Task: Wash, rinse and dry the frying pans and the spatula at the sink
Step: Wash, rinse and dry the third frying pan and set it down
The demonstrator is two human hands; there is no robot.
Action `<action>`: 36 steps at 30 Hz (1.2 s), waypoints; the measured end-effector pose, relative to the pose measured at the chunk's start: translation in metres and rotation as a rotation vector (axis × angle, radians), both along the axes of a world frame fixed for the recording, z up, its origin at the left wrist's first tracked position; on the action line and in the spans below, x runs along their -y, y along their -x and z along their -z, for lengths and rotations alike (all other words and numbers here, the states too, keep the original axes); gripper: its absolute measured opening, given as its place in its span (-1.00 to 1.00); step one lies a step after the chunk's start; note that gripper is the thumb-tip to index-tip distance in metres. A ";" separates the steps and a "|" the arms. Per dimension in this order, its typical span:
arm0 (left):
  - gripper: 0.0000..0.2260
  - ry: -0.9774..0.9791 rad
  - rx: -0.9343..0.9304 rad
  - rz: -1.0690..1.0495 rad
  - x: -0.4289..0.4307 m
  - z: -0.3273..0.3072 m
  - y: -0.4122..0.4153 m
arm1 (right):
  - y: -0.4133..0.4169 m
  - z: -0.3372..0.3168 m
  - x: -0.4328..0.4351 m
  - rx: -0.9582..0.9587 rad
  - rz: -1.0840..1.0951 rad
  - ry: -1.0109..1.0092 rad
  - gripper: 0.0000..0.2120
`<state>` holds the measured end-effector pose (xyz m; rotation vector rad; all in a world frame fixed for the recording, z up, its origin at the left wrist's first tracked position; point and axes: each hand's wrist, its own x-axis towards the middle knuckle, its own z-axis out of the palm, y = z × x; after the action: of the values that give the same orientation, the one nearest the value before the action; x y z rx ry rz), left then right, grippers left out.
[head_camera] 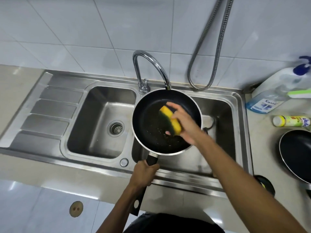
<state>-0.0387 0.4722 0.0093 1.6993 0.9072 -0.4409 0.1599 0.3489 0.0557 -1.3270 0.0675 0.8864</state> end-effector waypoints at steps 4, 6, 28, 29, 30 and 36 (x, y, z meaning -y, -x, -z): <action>-0.80 0.037 0.019 -0.102 -0.010 -0.006 0.012 | -0.034 -0.023 0.027 -0.285 -0.054 -0.331 -0.68; -0.81 0.028 0.029 -0.140 -0.016 -0.006 0.021 | -0.048 -0.025 0.033 -0.264 -0.081 -0.328 -0.52; -0.74 0.043 -0.016 -0.306 -0.023 -0.014 0.063 | -0.047 0.123 0.005 0.360 0.007 0.939 -0.53; -0.74 0.046 -0.018 -0.308 -0.022 -0.014 0.063 | -0.045 0.124 0.003 0.353 0.029 0.940 -0.54; -0.74 0.051 -0.017 -0.310 -0.021 -0.014 0.063 | -0.044 0.122 0.002 0.354 0.044 0.940 -0.54; -0.75 0.047 -0.017 -0.308 -0.019 -0.016 0.063 | -0.043 0.112 -0.003 0.336 0.183 0.898 -0.55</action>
<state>-0.1019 0.4913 0.0250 1.4827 1.1404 -0.2669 0.2028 0.3516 -0.0564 -2.2475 0.3494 0.4568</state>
